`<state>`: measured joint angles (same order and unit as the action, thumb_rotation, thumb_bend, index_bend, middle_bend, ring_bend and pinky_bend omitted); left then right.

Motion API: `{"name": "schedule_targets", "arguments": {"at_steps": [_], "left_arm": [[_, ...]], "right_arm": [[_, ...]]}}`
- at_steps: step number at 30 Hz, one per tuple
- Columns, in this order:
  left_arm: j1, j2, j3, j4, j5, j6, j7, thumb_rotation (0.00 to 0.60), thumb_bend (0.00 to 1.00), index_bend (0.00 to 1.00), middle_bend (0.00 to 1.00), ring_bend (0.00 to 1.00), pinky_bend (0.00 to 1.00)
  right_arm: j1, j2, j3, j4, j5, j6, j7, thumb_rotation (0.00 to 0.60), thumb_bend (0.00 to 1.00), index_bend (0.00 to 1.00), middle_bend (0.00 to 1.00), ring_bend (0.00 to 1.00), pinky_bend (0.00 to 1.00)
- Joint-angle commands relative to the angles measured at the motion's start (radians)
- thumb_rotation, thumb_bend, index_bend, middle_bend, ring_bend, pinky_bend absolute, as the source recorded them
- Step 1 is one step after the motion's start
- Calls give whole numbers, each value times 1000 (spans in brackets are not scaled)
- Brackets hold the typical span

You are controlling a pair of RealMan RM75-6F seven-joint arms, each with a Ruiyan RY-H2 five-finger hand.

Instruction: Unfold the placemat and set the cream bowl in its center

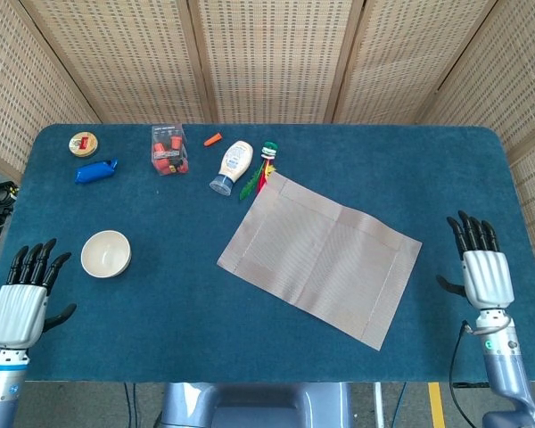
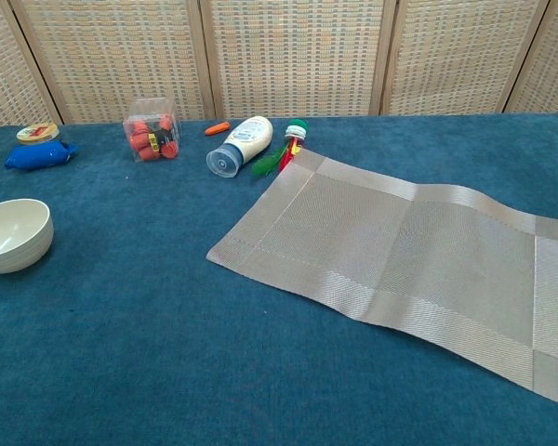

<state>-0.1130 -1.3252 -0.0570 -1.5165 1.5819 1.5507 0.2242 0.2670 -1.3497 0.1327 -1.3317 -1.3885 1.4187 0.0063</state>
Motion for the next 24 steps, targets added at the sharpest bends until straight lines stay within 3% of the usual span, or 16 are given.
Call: {"name": "schedule_targets", "arguments": {"at_steps": [1,13,24], "left_arm": [[-44,17,-22,-34,8,-41,37,600,72,149,0,0,0],[-164,4,-78,-115,-47,-198,182,600,68,150,0,0,0],[-369,-144,-176,-107,-235,-426,422,600,68,156,0,0,0]], "right_arm": [[-82,5,-53,-63,-94,145,4,600,234,20,0,0,0],[-118,40,-56,-107,-156,218,68,600,228,46,0,0,0],[-130,51,-35,-90,-191,263,159,600,225,46,0,0,0]]}}
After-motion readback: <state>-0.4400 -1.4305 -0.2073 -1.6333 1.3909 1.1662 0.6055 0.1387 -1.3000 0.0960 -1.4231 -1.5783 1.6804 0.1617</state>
